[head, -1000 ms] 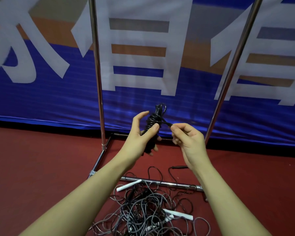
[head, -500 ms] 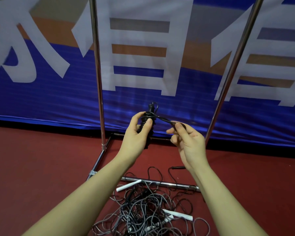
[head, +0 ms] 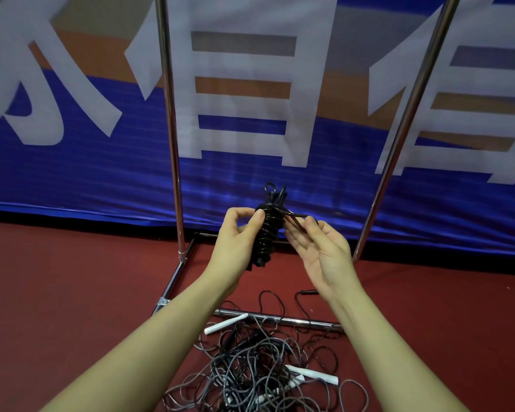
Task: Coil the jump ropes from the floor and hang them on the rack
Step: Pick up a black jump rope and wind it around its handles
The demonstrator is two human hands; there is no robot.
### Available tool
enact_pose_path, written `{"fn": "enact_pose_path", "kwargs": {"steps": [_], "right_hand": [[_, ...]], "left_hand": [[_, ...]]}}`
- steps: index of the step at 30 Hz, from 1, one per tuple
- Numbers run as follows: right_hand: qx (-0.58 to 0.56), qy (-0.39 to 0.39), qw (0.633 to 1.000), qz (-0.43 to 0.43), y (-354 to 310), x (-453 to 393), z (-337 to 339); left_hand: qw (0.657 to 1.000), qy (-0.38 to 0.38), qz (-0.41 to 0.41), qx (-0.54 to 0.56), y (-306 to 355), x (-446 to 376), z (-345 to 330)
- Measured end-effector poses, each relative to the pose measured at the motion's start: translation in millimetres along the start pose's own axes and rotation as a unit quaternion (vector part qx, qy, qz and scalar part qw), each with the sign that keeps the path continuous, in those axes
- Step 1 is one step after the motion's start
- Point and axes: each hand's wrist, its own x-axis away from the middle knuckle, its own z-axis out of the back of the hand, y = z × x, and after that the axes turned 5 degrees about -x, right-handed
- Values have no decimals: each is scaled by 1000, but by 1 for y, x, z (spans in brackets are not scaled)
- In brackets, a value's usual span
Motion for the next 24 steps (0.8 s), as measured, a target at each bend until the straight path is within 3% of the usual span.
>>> {"fn": "enact_pose_path", "kwargs": {"steps": [7,13,20,24], "right_hand": [[-41,-24,999,-24,10,7,-10],[10,-43,999,-12,8,7,-12],[30,-75,997,-2,-5,-6,9],[-18,-97,995,-24,-11,-7,13]], "left_hand": [[978,65,-101,-171,-16,2,0],[986,12,-35,-165,-13,5,-6],[987,75,-11,-139,-7,0,-5],[993,67,19,-95,-3,1,-13]]}}
